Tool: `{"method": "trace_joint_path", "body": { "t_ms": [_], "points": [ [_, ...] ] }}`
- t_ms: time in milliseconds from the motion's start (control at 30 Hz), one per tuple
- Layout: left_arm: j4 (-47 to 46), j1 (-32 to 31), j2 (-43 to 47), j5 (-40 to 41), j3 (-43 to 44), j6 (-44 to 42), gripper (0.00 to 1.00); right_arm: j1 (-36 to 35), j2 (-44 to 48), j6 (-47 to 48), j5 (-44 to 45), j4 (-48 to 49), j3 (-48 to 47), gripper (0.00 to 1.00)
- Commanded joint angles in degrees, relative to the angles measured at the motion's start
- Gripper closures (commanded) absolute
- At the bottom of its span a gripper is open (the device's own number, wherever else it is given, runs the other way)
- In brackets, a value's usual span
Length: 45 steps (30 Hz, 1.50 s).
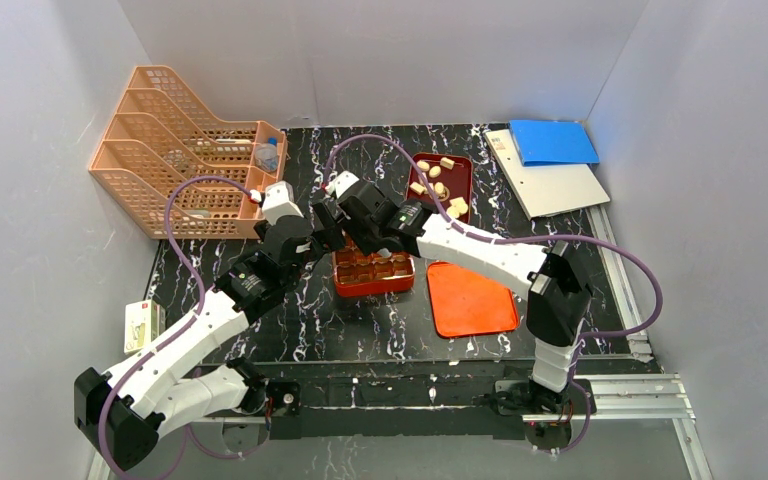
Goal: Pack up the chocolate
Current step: Place the fake chocolate in the packing box, then pick up the fake chocolate from the plate.
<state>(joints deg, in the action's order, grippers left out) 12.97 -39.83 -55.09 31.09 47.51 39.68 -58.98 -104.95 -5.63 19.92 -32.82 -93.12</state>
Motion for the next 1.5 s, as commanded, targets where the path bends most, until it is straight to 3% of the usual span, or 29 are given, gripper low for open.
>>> {"method": "trace_joint_path", "body": {
  "t_ms": [0,133,567,1133,1267,1467],
  "points": [
    [0.0,0.2,0.9,1.0,0.0,0.5,0.02,-0.4,2.9,0.3,0.5,2.1,0.0,0.58],
    [0.2,0.2,1.2,1.0,-0.1,0.4,0.02,-0.4,3.1,0.3,0.4,2.1,0.1,0.59],
    [0.5,0.2,1.5,1.1,0.3,0.7,0.03,-0.4,7.3,-0.3,2.5,3.2,0.7,0.99],
    [0.0,0.2,1.1,0.5,0.6,0.6,0.03,0.7,15.2,-3.1,14.1,1.0,4.5,0.99],
    [-0.6,0.2,0.6,0.3,0.6,0.3,0.02,4.1,17.5,-5.1,16.0,0.5,6.9,0.99],
    [-1.5,0.2,-0.5,0.0,0.5,0.1,0.02,14.9,20.8,-6.8,12.0,2.3,13.1,0.99]
  ]
}}
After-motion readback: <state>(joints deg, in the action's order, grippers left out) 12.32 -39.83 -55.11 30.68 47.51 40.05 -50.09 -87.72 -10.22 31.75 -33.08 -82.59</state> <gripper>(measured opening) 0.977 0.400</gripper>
